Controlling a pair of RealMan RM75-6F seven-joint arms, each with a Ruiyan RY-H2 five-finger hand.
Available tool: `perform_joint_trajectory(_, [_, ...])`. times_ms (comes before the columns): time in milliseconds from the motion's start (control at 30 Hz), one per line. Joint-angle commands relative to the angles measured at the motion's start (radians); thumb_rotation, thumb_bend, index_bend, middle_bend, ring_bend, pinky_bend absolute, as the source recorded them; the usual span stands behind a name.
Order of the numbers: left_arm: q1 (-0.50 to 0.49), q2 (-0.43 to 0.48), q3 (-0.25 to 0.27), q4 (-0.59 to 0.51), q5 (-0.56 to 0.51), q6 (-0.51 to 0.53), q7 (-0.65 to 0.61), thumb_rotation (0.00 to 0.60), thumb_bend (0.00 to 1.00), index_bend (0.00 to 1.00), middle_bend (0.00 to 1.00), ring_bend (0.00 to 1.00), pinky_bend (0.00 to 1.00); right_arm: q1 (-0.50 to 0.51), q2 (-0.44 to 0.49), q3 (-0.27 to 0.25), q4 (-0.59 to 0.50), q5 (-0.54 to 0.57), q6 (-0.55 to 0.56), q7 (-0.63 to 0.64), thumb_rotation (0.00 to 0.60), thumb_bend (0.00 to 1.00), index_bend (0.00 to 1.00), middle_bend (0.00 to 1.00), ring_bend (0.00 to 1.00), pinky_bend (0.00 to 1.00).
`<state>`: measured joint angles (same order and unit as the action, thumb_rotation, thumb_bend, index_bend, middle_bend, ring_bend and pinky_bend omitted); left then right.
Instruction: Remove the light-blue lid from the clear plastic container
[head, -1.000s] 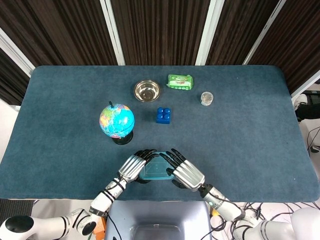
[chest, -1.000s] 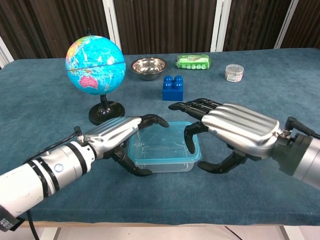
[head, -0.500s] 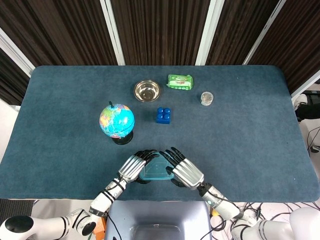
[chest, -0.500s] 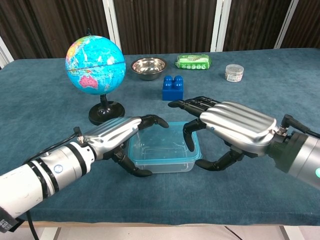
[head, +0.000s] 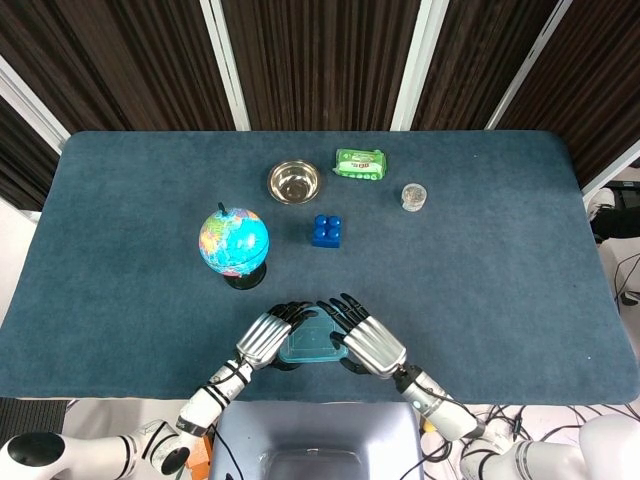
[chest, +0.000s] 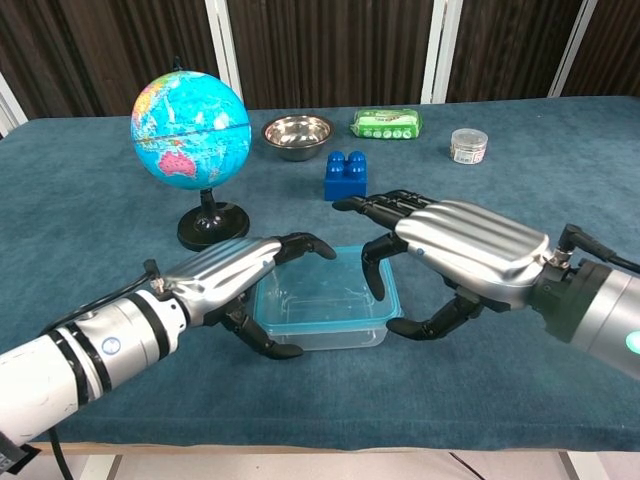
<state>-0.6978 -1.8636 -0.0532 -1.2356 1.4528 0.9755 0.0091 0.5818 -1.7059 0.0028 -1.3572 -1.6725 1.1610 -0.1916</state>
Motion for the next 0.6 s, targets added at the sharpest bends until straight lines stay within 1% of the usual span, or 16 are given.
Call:
perform_joint_trajectory(33, [0.002,0.004,0.000,-0.005,0.001,0.003,0.001,0.600,0.21,0.43,0.35,0.16,0.25,0.001,-0.002,0.001,-0.002,0.000,0.001,0.000,0.600,0.25,0.56,0.00,0.00,0.00])
perform_joint_trajectory(600, [0.009,0.016,0.006,-0.021,0.003,0.003,0.005,0.600,0.21,0.43,0.35,0.16,0.26,0.008,0.005,0.018,-0.037,0.000,0.017,-0.006,0.600,0.25,0.56,0.00,0.00,0.00])
